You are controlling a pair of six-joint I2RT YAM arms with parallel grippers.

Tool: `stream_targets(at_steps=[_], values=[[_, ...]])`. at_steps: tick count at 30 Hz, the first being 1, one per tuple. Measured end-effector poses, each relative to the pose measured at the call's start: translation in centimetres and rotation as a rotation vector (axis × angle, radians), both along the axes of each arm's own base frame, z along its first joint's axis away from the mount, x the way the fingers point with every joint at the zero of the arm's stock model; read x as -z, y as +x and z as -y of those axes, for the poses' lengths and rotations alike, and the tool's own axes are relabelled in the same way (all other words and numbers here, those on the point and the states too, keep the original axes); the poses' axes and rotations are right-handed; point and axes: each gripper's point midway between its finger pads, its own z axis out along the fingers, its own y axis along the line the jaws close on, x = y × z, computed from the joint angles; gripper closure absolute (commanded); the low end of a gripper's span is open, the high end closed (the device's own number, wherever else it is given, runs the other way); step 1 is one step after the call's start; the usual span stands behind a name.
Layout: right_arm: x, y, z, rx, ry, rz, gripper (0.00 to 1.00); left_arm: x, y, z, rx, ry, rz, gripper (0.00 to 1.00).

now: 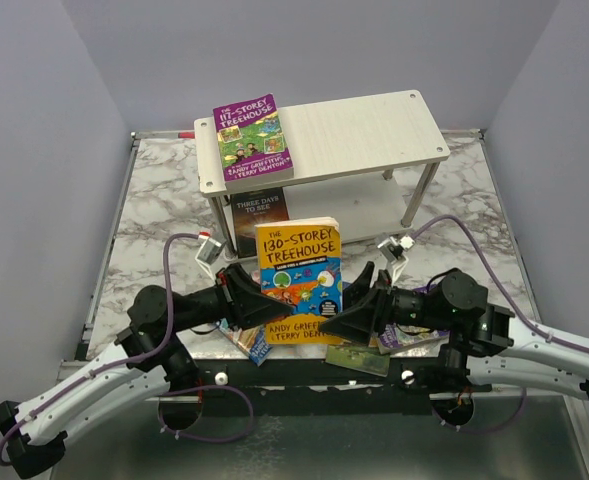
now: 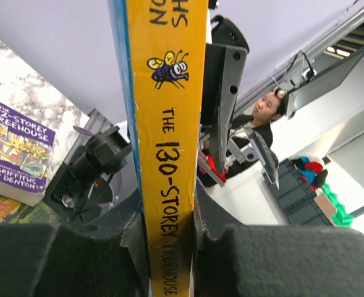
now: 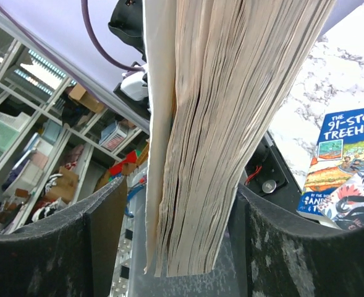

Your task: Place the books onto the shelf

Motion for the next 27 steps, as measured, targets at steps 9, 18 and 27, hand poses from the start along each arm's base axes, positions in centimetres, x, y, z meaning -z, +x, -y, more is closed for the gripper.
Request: stream_targets(at_steps=[9, 18, 27], values=[[-0.1, -0.4, -1.3, -0.047, 0.039, -0.018, 0.49, -1.0, 1.6, -1.2, -0.120, -0.074, -0.034, 1.00], [-0.6, 0.0, -1.4, -0.028, 0.063, -0.021, 0.63, -1.8, 1.8, -1.9, -0.154, -0.112, -0.037, 1.00], [-0.5, 0.7, -1.3, 0.015, 0.057, -0.030, 0.97, -1.8, 2.0, -1.9, -0.165, -0.115, -0.042, 1.00]])
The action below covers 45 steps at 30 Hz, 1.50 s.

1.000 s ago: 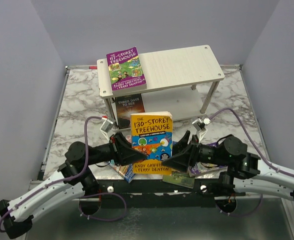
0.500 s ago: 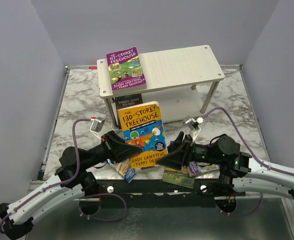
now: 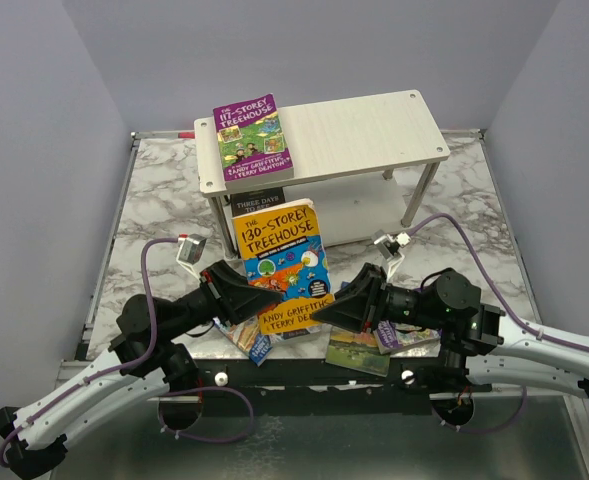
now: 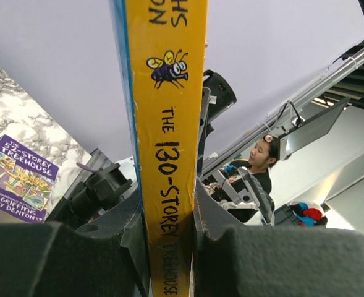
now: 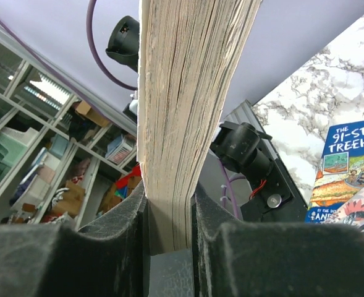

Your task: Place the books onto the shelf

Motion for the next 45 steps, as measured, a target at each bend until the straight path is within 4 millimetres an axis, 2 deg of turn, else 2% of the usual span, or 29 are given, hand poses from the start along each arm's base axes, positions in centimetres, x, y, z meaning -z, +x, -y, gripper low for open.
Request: stream_targets(at_steps=[3, 4, 7, 9, 12, 16, 21, 26, 30, 36, 39, 41, 45], values=[[0.1, 0.1, 0.0, 0.003, -0.003, 0.002, 0.99, 0.0, 0.0, 0.0, -0.001, 0.001, -0.001, 0.97], [0.1, 0.1, 0.0, 0.004, -0.003, 0.002, 0.99, 0.0, 0.0, 0.0, -0.002, 0.001, -0.002, 0.91], [0.1, 0.1, 0.0, 0.005, -0.007, 0.004, 0.99, 0.1, 0.1, 0.0, -0.003, 0.004, -0.007, 0.53], [0.1, 0.1, 0.0, 0.008, -0.016, 0.008, 0.99, 0.2, 0.3, 0.0, -0.013, 0.010, -0.008, 0.34], [0.1, 0.2, 0.1, 0.011, -0.047, 0.017, 0.99, 0.4, 1.0, -0.1, -0.058, 0.026, -0.017, 0.17], [-1.2, 0.5, 0.5, 0.031, -0.081, 0.045, 1.00, -0.4, 1.7, -0.8, -0.122, 0.064, 0.003, 0.02], [-5.0, 1.3, 1.3, 0.090, -0.083, 0.105, 0.99, -1.6, 2.4, -2.0, -0.211, 0.125, 0.053, 0.01], [-8.5, 3.7, 1.3, 0.206, -0.128, 0.159, 0.99, -1.4, 3.4, -3.5, -0.314, 0.217, 0.089, 0.01], [-10.1, 6.0, 0.0, 0.294, -0.209, 0.202, 0.99, -0.1, 4.2, -4.2, -0.373, 0.304, 0.108, 0.01], [-12.1, 9.2, -3.5, 0.346, -0.313, 0.264, 0.99, 1.8, 4.8, -4.9, -0.411, 0.436, 0.147, 0.01], [-12.9, 11.7, -4.8, 0.343, -0.330, 0.261, 0.99, 2.6, 5.1, -4.7, -0.412, 0.496, 0.170, 0.01], [-13.4, 14.4, -5.0, 0.357, -0.337, 0.243, 0.99, 3.4, 5.3, -4.5, -0.410, 0.538, 0.181, 0.01], [-13.6, 18.2, -5.5, 0.359, -0.336, 0.196, 0.99, 4.4, 5.7, -4.3, -0.406, 0.595, 0.205, 0.01]])
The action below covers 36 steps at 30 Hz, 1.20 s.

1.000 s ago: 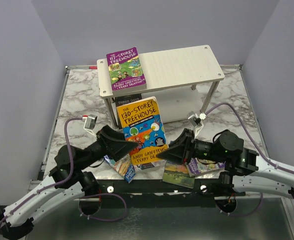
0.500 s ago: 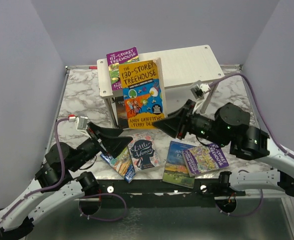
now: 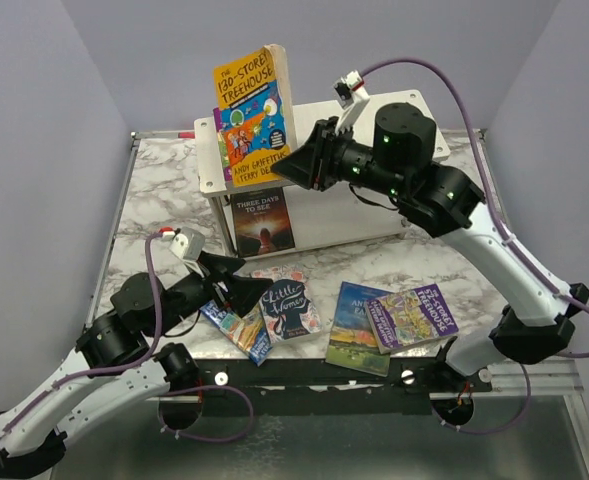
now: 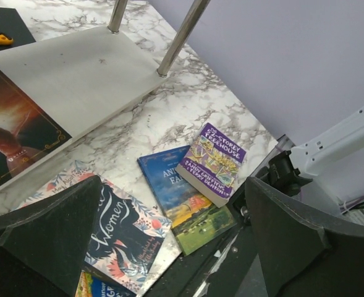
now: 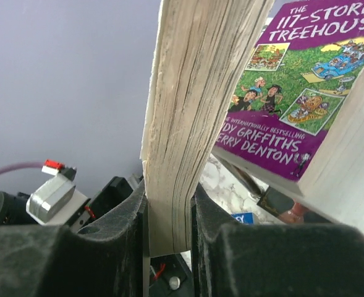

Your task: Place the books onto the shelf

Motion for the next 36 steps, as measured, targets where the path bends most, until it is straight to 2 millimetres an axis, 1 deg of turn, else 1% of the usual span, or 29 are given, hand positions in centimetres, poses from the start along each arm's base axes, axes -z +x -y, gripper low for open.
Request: stream_targets(at_steps=[3, 6, 10, 13, 15, 20, 24, 30, 36], values=[[0.4, 1.7, -0.6, -0.037, 0.022, -0.065, 0.99, 0.3, 0.1, 0.0, 0.004, 0.029, 0.018, 0.01], [1.0, 2.6, -1.3, -0.088, 0.047, -0.141, 0.99, 0.6, 0.1, 0.1, 0.009, 0.046, 0.029, 0.01], [1.7, 3.6, -1.6, -0.140, 0.085, -0.251, 0.99, 2.3, 0.3, 0.3, 0.013, 0.081, 0.018, 0.01], [1.8, 4.0, -1.6, -0.178, 0.119, -0.316, 0.99, 3.5, 0.4, 0.3, 0.016, 0.106, 0.007, 0.01], [1.6, 4.2, -1.6, -0.197, 0.143, -0.344, 0.99, 3.9, 0.4, 0.4, 0.016, 0.116, 0.004, 0.01], [1.0, 5.0, -1.7, -0.230, 0.201, -0.401, 0.99, 4.0, 0.3, 0.4, 0.020, 0.120, 0.005, 0.01], [1.2, 5.5, -2.3, -0.263, 0.232, -0.457, 0.99, 4.0, 0.4, 0.4, 0.021, 0.121, 0.006, 0.01], [2.7, 6.3, -3.1, -0.266, 0.252, -0.543, 0.99, 3.9, 0.3, 0.3, 0.020, 0.115, 0.011, 0.01], [4.4, 7.0, -3.2, -0.245, 0.263, -0.612, 0.97, 3.9, 0.3, 0.3, 0.020, 0.113, 0.012, 0.01]])
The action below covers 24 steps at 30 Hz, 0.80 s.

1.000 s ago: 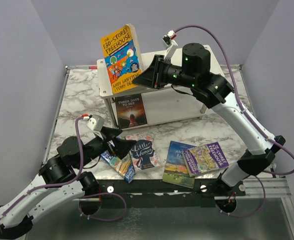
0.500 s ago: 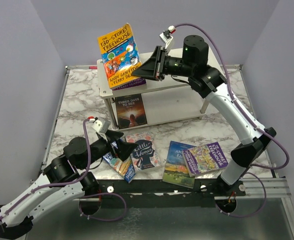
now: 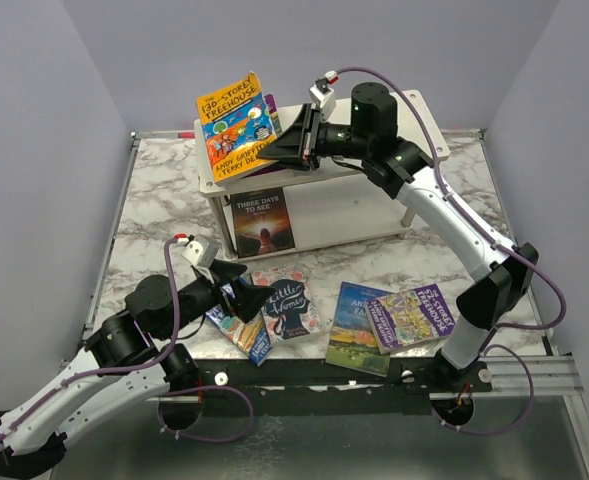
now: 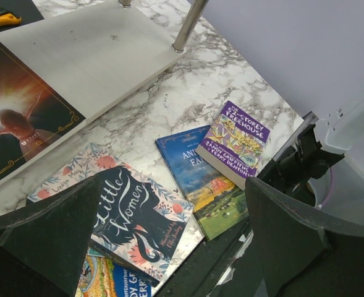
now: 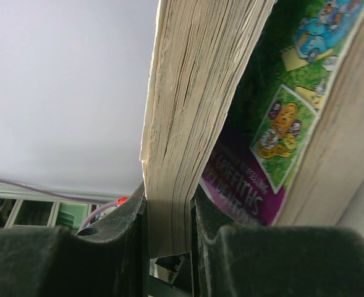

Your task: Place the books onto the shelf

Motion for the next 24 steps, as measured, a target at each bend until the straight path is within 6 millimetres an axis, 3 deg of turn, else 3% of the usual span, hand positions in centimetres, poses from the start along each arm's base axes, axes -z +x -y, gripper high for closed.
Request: stream_targets(at_steps=[6, 24], values=[[1.4, 0.6, 0.1, 0.013, -0.002, -0.046, 0.97, 0.0, 0.0, 0.0, 0.000, -0.001, 0.000, 0.01], [1.4, 1.3, 1.1, 0.053, 0.046, -0.071, 0.93, -0.1, 0.0, -0.1, 0.000, -0.004, 0.003, 0.01]])
